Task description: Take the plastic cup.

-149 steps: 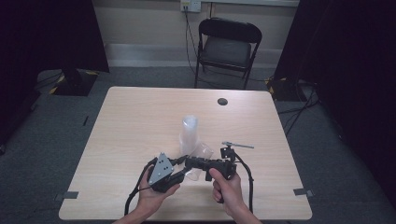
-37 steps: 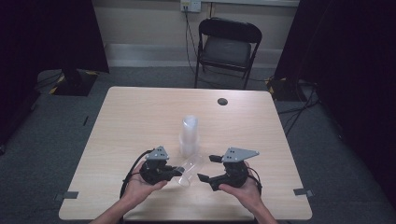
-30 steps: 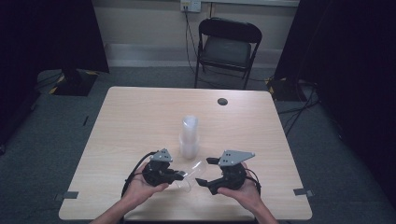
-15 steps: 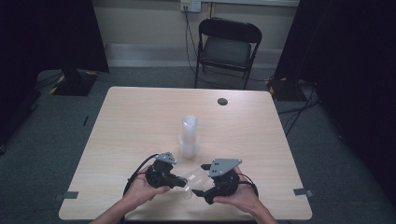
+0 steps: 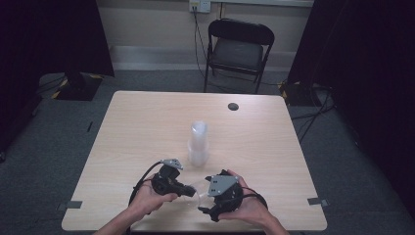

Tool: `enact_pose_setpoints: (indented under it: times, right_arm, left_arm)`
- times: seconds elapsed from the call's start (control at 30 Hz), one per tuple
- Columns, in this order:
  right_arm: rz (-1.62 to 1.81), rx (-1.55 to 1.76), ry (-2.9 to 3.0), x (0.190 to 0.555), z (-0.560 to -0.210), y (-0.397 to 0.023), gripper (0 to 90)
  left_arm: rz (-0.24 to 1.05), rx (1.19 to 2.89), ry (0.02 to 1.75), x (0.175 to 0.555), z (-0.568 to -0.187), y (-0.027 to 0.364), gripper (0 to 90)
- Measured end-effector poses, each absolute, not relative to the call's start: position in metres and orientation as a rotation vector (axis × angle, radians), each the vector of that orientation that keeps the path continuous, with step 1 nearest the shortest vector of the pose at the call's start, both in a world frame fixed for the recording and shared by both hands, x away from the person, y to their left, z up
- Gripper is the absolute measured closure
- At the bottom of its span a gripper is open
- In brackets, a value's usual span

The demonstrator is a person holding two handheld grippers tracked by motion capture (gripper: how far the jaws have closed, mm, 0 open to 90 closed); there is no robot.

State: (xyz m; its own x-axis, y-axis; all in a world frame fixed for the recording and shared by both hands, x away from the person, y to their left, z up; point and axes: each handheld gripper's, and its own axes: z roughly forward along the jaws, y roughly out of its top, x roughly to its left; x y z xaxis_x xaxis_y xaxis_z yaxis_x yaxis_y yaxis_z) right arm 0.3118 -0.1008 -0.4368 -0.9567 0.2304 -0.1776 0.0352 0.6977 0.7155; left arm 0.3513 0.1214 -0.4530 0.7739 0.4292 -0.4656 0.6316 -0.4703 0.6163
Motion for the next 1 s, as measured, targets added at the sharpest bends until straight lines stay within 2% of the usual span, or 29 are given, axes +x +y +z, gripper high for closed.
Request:
enact_pose_setpoints:
  times: [0.17,0.83,0.93,1.0]
  right_arm:
    - [1.087,0.176,2.652,0.31,-0.439,-0.094,9.8]
    - [1.025,0.141,2.673,0.312,-0.445,-0.081,15.8]
    - [1.085,0.143,2.665,0.311,-0.441,-0.081,21.5]
    - [1.092,0.146,2.658,0.31,-0.44,-0.081,22.0]
  left_arm:
    - [-0.368,2.112,0.799,0.352,-0.454,0.12,87.8]
    - [-0.433,2.085,0.833,0.357,-0.458,0.115,87.5]
    - [-0.426,2.081,0.841,0.358,-0.455,0.117,86.9]
    - [-0.423,2.074,0.848,0.358,-0.455,0.117,87.0]
